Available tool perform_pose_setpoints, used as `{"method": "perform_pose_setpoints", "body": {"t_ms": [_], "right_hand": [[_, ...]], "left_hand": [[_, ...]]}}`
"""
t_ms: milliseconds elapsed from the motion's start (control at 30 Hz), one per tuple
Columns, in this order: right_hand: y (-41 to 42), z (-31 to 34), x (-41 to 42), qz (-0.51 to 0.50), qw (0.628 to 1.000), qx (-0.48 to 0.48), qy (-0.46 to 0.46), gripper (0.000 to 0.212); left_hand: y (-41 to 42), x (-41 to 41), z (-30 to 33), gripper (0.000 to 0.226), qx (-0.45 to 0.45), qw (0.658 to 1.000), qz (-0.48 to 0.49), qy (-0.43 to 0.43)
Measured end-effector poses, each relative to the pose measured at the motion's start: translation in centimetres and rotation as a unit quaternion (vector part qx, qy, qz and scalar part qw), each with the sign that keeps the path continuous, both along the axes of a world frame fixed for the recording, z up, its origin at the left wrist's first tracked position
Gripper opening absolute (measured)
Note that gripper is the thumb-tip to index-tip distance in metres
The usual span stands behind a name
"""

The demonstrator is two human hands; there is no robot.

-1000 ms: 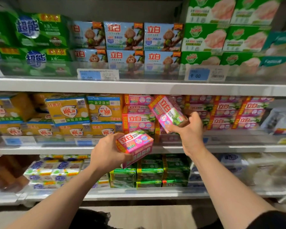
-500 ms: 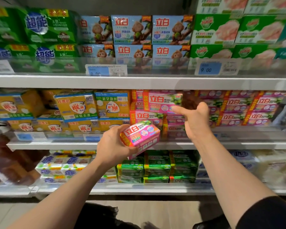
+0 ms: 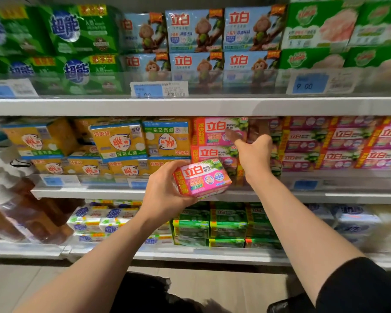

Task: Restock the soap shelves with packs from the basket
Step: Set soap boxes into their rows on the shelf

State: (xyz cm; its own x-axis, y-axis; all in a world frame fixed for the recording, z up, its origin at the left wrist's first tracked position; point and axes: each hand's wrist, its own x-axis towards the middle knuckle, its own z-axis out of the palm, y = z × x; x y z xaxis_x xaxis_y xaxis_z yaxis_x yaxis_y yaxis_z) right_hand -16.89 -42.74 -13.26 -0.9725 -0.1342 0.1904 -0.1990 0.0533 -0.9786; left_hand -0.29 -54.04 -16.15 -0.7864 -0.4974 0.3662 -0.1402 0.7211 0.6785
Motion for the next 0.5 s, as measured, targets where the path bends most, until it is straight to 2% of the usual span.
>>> {"method": "perform_pose_setpoints", "body": {"t_ms": [267, 333, 500], "right_hand": [[-0.7, -0.2, 0.2, 0.008, 0.999, 0.042, 0.024, 0.019], [-0.4, -0.5, -0.3, 0.037, 0.998, 0.043, 0.029, 0.018], [2.1, -0.1, -1.1, 0.173, 0.985, 0.0, -0.011, 0.031]], "left_hand": [[0.2, -0.2, -0.2, 0.08, -0.015, 1.0, 0.004, -0.002], [0.4, -0.4, -0.1, 0.08, -0.016, 1.0, 0.005, 0.0], [1.6, -1.2, 0.2, 0.08, -0.012, 1.0, -0.006, -0.008]]}}
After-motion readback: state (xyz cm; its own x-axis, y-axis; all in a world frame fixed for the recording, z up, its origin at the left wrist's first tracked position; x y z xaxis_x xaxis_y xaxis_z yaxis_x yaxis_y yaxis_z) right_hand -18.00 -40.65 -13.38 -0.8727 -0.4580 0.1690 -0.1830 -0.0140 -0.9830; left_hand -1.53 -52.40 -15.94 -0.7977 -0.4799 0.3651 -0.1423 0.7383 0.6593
